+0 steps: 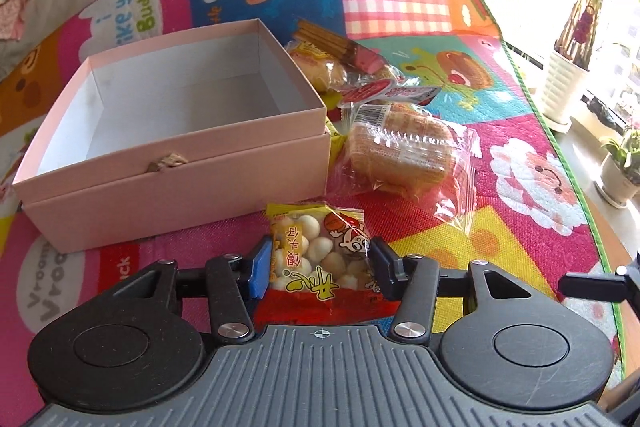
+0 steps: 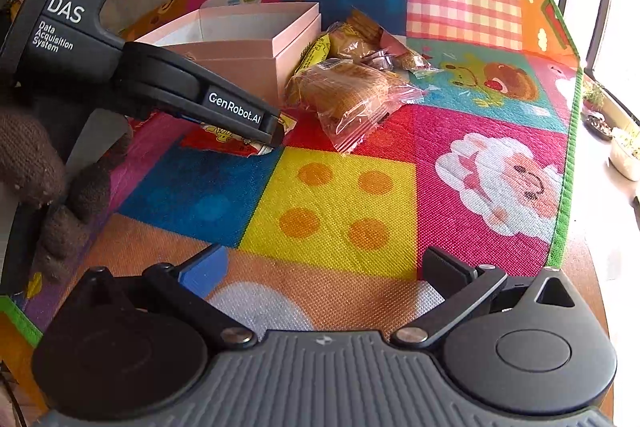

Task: Organize objects

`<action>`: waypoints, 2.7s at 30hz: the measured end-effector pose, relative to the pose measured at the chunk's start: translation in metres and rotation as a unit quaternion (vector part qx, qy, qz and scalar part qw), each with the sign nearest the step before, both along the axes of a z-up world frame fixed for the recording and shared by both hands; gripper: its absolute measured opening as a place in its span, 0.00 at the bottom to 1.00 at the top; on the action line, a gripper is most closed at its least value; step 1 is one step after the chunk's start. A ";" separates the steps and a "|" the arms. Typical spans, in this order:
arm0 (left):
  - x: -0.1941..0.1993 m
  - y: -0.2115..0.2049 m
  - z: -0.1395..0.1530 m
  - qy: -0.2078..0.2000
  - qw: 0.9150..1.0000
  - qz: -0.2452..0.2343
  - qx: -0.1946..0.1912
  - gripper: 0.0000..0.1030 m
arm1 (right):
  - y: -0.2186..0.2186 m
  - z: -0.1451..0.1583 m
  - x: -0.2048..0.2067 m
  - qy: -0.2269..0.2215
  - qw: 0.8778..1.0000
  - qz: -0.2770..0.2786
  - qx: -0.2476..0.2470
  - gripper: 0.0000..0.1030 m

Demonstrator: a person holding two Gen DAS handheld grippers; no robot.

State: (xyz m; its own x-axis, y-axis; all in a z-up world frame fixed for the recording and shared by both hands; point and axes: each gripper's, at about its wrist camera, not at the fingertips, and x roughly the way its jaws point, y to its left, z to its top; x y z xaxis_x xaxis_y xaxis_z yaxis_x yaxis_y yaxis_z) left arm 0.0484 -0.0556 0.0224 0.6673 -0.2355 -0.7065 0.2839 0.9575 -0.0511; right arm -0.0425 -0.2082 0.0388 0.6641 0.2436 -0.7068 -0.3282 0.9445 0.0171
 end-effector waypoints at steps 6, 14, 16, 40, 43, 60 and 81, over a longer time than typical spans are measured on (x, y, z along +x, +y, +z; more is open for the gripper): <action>-0.019 0.051 0.003 0.026 0.998 -0.011 -0.064 0.52 | -0.021 0.061 0.034 -0.075 0.997 -0.010 0.018 1.00; -0.019 0.115 0.023 0.017 0.994 0.014 -0.104 0.51 | -0.002 0.080 0.222 -0.031 0.998 -0.024 0.047 0.99; -0.015 0.130 0.027 0.016 0.994 0.028 -0.106 0.51 | 0.009 0.065 0.262 -0.016 0.999 -0.033 0.030 0.86; -0.025 0.102 0.007 0.059 0.993 -0.023 -0.100 0.51 | -0.001 0.070 0.244 0.066 0.996 -0.015 0.059 0.40; -0.029 0.087 0.006 0.053 0.996 -0.029 -0.073 0.52 | 0.001 0.079 0.217 0.047 0.998 -0.004 0.045 0.41; -0.012 0.129 0.093 -0.073 0.990 0.061 -0.105 0.52 | 0.006 0.089 0.067 -0.042 0.998 0.041 -0.010 0.82; 0.141 0.161 0.018 0.072 0.981 0.180 -0.021 0.11 | 0.089 0.024 0.024 0.046 0.986 0.160 0.018 0.98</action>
